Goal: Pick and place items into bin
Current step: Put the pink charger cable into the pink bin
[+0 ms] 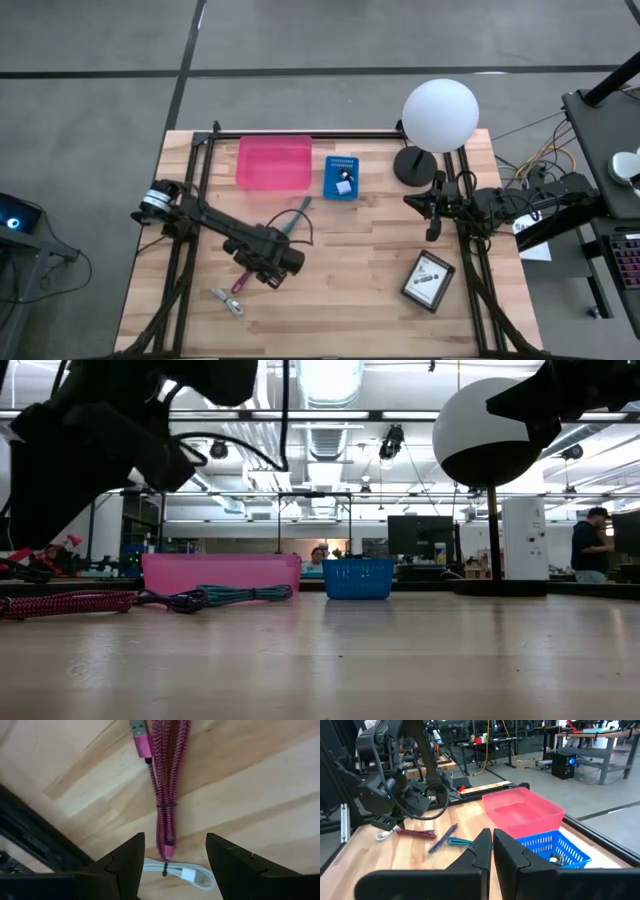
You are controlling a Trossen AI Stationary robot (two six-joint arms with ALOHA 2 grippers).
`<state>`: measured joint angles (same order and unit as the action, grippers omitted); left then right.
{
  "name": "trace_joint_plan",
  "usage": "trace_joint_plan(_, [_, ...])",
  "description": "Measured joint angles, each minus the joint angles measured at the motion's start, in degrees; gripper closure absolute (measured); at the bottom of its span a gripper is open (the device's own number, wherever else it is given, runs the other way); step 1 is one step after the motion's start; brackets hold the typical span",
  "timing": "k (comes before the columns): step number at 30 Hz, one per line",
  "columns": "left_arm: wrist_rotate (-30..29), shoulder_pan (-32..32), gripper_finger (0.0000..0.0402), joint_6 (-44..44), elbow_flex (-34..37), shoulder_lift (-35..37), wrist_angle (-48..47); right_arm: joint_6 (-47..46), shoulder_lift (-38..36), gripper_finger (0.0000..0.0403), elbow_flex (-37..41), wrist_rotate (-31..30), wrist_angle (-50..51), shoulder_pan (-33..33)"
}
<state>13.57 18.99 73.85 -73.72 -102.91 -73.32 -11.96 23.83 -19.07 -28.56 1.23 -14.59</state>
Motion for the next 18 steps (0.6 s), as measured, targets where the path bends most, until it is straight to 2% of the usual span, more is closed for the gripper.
trace_joint_plan(9, [0.87, 0.28, 0.0207, 1.12, 7.13, 0.0, 13.04, -0.03, 0.0, 0.0394, 0.0, 0.0, 0.0, -0.02])
trace_joint_plan(18, [1.11, 0.32, 0.0207, 2.32, 10.17, 0.0, 13.35, -0.03, 0.0, 0.0394, 0.0, 0.02, 0.0, -0.02])
